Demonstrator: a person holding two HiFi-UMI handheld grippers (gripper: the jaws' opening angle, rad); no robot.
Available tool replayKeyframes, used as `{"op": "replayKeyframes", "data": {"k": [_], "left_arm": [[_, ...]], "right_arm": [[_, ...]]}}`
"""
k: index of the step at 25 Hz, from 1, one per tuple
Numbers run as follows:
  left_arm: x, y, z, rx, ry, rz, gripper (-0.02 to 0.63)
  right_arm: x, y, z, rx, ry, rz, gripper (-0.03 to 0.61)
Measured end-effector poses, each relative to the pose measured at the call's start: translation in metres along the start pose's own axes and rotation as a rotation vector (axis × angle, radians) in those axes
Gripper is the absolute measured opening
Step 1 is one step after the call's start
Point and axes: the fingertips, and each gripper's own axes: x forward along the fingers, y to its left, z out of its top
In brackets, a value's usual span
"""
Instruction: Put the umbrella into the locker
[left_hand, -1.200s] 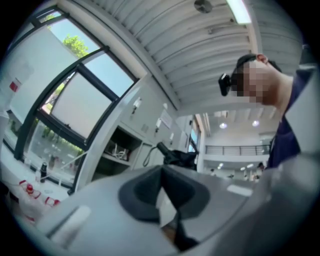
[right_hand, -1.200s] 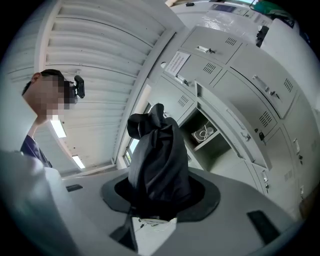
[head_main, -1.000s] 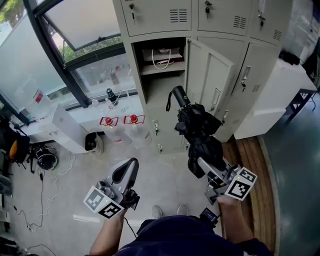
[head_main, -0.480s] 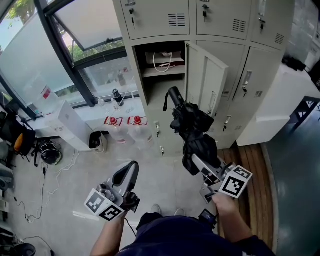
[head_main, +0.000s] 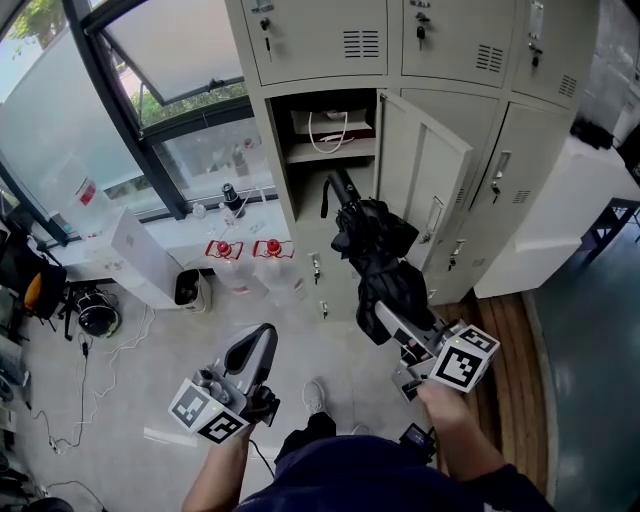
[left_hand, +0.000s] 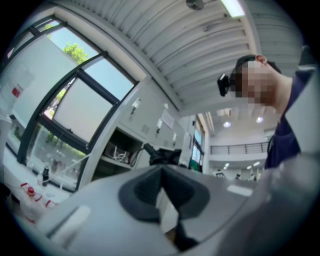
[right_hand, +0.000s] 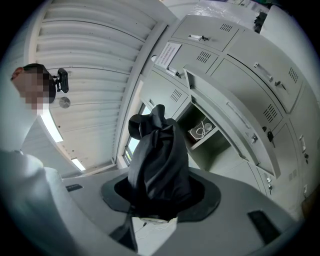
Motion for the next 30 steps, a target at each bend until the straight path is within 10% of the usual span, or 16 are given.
{"op": "replayKeyframes", "data": {"k": [30], "left_arm": [[0.076,0.239,0.034,-0.114,0.043,-0.182,0.003]], "right_arm": [[0.291,-0.134,0.133,-0.061,-0.154,-0.252,0.192]]}}
